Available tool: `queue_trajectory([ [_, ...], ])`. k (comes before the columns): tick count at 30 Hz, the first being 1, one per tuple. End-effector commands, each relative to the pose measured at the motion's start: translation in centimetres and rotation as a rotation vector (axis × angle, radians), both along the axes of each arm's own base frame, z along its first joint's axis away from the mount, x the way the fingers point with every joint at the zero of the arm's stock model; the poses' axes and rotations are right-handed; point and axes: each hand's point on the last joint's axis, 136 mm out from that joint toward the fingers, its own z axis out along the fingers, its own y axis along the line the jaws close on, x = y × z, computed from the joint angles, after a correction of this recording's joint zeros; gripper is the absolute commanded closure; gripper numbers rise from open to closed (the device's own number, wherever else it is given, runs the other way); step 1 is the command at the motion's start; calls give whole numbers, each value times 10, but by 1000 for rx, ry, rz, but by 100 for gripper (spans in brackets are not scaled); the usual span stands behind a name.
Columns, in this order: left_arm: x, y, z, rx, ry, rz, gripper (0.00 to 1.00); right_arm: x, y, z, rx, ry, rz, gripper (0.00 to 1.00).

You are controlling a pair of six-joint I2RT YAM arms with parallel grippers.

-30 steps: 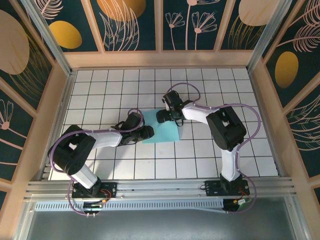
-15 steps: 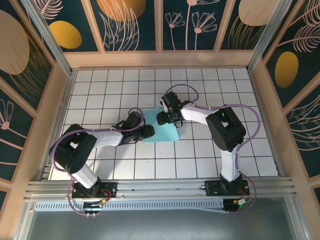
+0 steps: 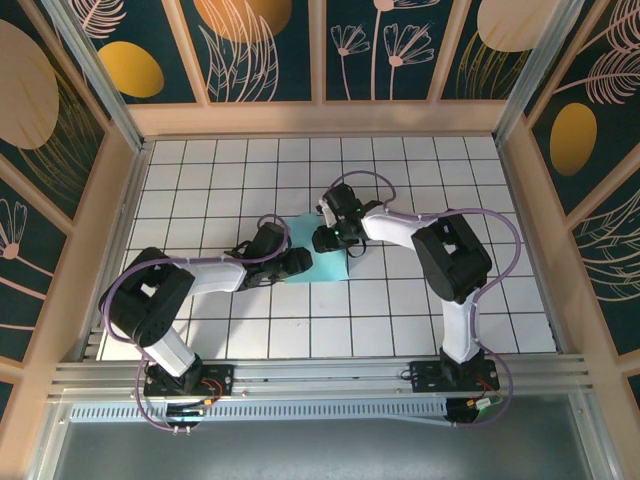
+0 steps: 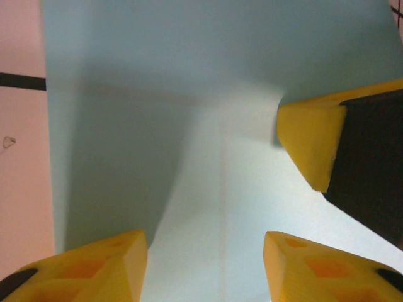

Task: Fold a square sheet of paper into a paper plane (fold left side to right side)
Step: Pick up the square sheet of paper from the center of the table, then place a square sheet of paper at the center of the table.

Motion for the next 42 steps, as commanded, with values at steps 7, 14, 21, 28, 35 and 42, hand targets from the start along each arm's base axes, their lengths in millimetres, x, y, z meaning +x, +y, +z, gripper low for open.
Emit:
queue_trajectory([
  [7,12,27,57,-103,-164,69,29,1,-2,57,284,47,17,67],
  [14,15,62,98,-283,-291,102,16,17,-40,91,399,12,-24,67],
  [21,-2,54,177,-474,-555,-54,3,13,-60,146,555,-35,22,68],
  [28,-24,36,245,-586,-755,-260,1,-13,-58,221,726,-101,162,69],
  [35,-25,23,278,-633,-836,-368,1,-52,-52,295,906,-139,329,70],
  [42,-23,11,299,-643,-883,-453,1,-94,-41,347,1007,-188,500,71],
])
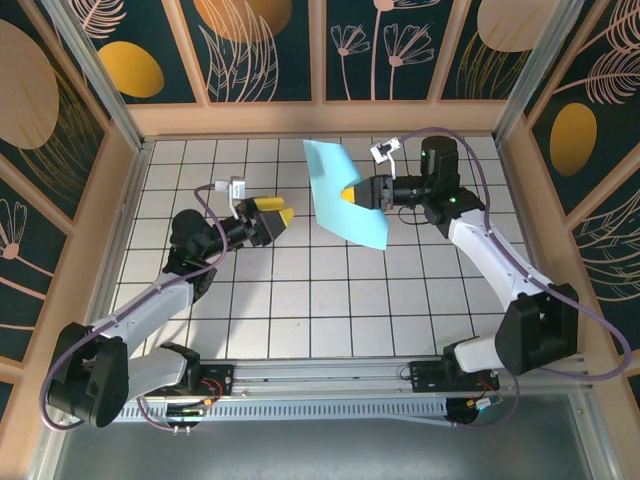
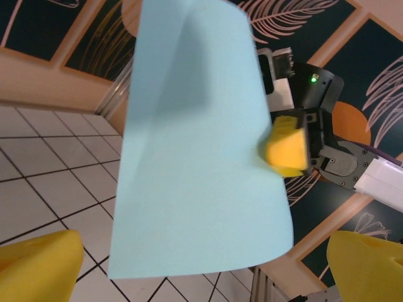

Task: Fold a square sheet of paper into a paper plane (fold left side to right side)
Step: Place a square sheet of paper at the center of the table.

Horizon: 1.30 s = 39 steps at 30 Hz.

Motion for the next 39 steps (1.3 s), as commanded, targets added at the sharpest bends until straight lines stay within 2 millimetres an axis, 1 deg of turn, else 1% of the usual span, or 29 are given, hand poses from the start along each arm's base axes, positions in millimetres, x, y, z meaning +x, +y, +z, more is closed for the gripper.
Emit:
queue_trajectory([
  [1,-8,-9,26,-4,-126,-68,1,-33,8,47,91,-100,131,71],
  [4,-8,-16,30,2,-140,-98,1,-43,11,59,113,-129,158,72],
  [6,-9,-22,34,1,-153,-122,1,-47,15,64,120,-142,173,72],
  [10,-18,-34,44,1,-187,-181,2,-45,18,64,118,-145,165,72],
  [12,-21,-38,47,2,-203,-195,10,-39,18,59,101,-141,135,72],
  [13,-22,-39,48,2,-207,-199,18,-34,17,56,88,-139,114,72],
  [15,-22,-40,49,2,-209,-200,40,-26,16,50,63,-137,80,72],
  [17,-20,-39,48,8,-202,-184,65,-19,14,42,34,-134,47,71],
  [19,-18,-38,45,20,-196,-164,84,-12,11,36,8,-136,16,71],
  [20,-15,-38,42,30,-186,-152,89,-9,10,33,-6,-135,-3,70],
  [23,-7,-36,31,54,-141,-109,95,3,4,25,-37,-133,-61,63],
  [25,0,-35,18,74,-86,-73,99,13,0,16,-69,-127,-114,56],
  [27,8,-32,1,98,-12,-33,100,26,-5,4,-118,-114,-183,49],
  [29,17,-28,-21,118,86,22,100,42,-13,-13,-172,-82,-260,42],
  [30,20,-26,-32,124,132,42,100,47,-17,-21,-192,-66,-287,41],
  [31,23,-24,-46,132,189,64,100,56,-21,-32,-219,-43,-326,39],
  [33,28,-20,-75,155,302,101,100,68,-30,-50,-256,2,-381,37],
  [35,29,-17,-109,195,425,122,100,80,-38,-71,-293,53,-440,36],
  [39,23,-14,-173,278,614,134,100,92,-48,-112,-353,123,-513,36],
])
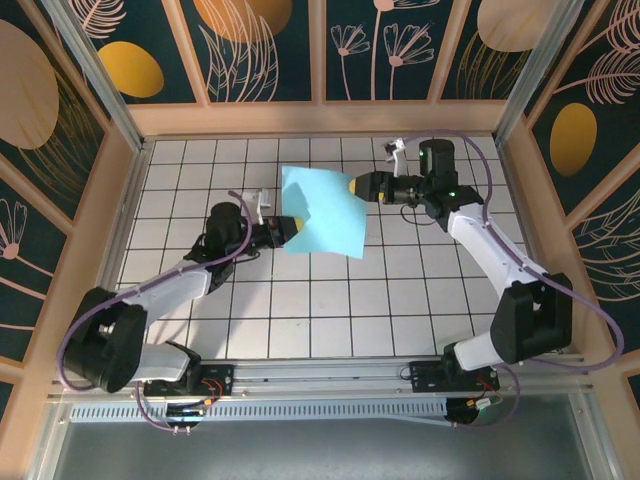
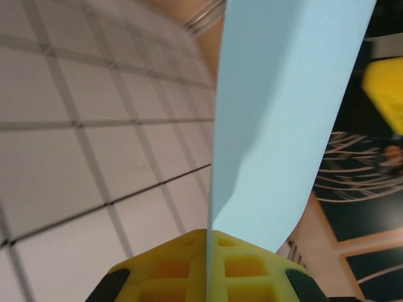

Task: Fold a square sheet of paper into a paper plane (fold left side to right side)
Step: Place a square sheet of paper at the center of the table, then first fold in half a square sheet of paper at the center of the table.

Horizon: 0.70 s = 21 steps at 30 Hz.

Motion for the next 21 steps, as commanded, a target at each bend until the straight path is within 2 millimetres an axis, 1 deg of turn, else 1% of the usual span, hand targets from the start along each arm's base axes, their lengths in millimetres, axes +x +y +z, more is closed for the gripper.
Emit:
queue_trajectory([
  [1,-8,9,-66,90,228,44,100,14,-12,-43,-69,72,-110,37],
  [3,-12,11,-91,136,292,37,100,16,-14,-61,-77,106,-128,39],
  [4,-14,12,-102,162,324,38,100,16,-14,-70,-78,129,-134,42],
  [7,-16,15,-123,224,371,30,100,14,-11,-96,-102,181,-140,54],
  [9,-16,16,-129,250,382,28,100,12,-9,-112,-132,208,-141,63],
  [13,-14,18,-137,298,402,26,100,8,-1,-142,-167,267,-125,76],
  [18,-14,19,-139,325,408,20,98,4,10,-170,-206,319,-100,94],
  [21,-13,20,-139,342,405,18,96,2,17,-187,-232,348,-83,99],
])
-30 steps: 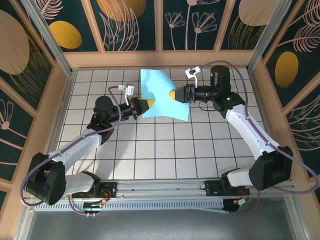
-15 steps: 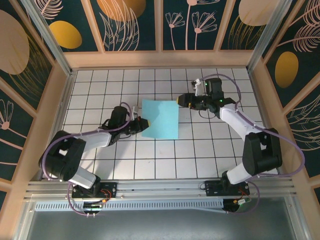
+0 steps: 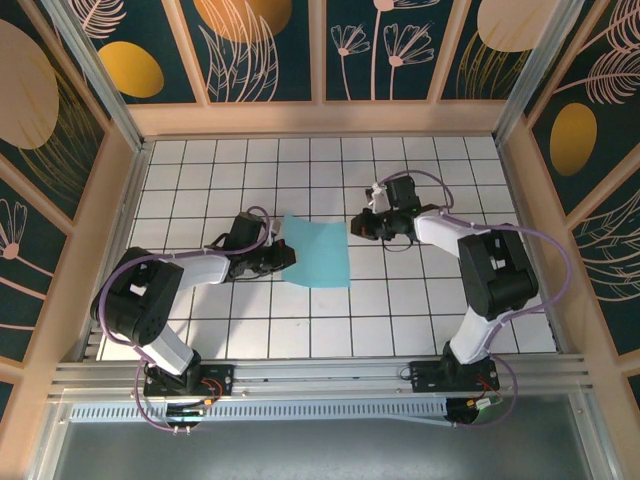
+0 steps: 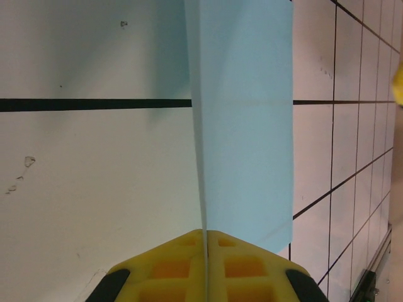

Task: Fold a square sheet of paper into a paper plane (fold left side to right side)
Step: First fold in half a square sheet of paper at the center of the table.

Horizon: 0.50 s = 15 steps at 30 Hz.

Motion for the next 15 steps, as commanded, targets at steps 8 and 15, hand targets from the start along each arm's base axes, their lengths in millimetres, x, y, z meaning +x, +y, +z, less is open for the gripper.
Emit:
queue_trajectory([
  [8,2,-1,0,29,3,-24,81,-6,10,-46,-71,76,27,100],
  [15,8,-8,16,-9,-34,-34,55,-12,1,-67,-139,104,19,100],
])
